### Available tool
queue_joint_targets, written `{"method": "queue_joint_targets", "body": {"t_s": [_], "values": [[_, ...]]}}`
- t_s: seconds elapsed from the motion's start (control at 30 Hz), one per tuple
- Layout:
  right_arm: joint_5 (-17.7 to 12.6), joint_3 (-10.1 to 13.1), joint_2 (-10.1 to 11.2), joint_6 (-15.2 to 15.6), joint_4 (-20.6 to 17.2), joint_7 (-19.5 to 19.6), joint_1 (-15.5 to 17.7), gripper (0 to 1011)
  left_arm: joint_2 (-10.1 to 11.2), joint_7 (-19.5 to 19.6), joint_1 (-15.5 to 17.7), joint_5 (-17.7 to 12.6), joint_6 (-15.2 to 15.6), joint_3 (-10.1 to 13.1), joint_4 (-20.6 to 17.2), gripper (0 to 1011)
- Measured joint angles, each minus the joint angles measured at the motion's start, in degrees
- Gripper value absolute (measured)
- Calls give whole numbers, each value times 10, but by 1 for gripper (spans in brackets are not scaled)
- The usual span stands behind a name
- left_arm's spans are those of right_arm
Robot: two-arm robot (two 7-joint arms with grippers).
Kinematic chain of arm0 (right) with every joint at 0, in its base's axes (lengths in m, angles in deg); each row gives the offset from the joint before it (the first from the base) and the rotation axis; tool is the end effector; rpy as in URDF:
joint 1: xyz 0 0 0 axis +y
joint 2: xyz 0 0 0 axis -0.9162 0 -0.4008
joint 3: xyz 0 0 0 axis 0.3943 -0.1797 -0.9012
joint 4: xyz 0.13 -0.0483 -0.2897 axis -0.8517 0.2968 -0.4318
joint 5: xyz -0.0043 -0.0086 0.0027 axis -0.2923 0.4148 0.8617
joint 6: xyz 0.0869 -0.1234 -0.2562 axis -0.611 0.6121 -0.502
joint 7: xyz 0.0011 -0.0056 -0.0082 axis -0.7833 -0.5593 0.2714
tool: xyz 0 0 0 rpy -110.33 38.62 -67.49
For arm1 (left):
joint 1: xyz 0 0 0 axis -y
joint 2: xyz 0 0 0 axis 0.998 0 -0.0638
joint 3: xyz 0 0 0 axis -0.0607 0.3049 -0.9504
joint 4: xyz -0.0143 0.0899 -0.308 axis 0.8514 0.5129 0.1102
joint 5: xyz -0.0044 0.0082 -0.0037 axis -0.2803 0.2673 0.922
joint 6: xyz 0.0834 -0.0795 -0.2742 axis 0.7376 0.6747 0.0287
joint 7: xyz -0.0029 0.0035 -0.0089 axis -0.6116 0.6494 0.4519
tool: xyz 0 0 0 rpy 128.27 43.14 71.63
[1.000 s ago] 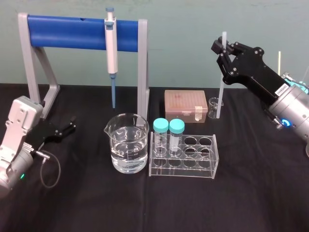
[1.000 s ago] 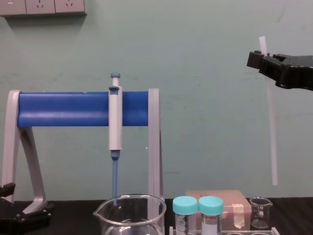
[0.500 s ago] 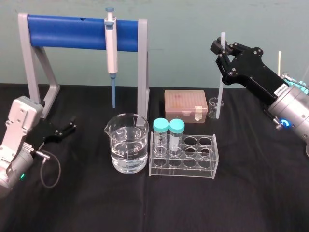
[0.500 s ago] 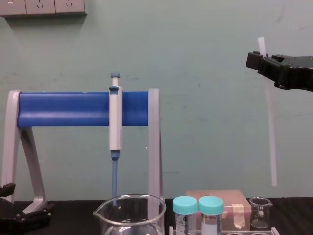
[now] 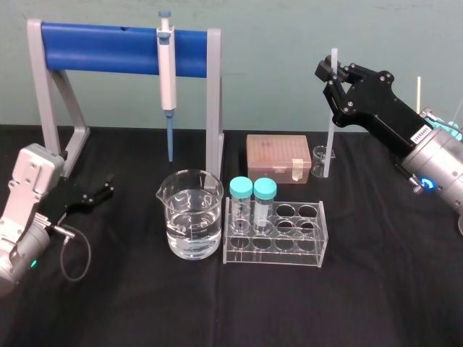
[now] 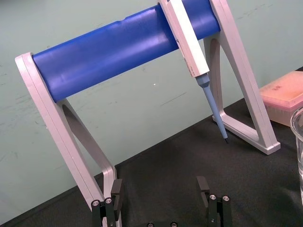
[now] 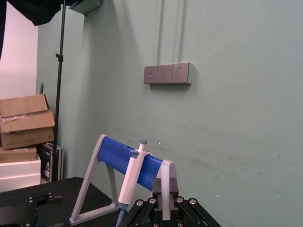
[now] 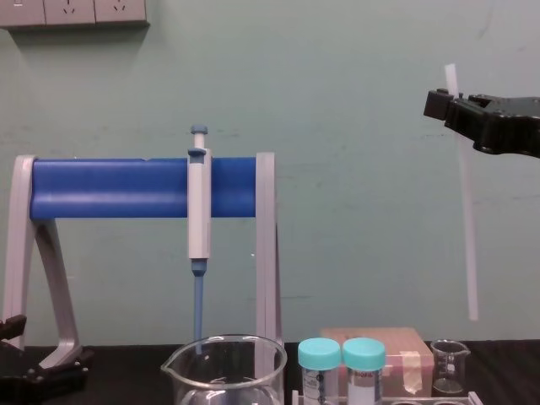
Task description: Pick up the stirring rod with one hand, then place it down.
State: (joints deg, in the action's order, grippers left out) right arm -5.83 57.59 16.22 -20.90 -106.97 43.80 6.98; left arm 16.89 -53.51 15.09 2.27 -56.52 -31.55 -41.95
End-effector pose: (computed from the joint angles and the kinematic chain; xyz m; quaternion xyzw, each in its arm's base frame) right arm 0.3861 -0.0704 -0.2199 0.0967 -0.1336 -0.3970 0.9029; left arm 0.3524 0.1034 -0.3251 0.1414 -0.1324 0.5799 0.7913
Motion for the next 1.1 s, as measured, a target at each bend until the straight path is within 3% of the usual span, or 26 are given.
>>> {"method": "queue_joint_targets", "body": {"t_s": [1.1], "values": [[8, -4, -2, -6, 3, 1, 0, 79, 0, 0, 0, 0, 0, 0, 0, 1000]]}}
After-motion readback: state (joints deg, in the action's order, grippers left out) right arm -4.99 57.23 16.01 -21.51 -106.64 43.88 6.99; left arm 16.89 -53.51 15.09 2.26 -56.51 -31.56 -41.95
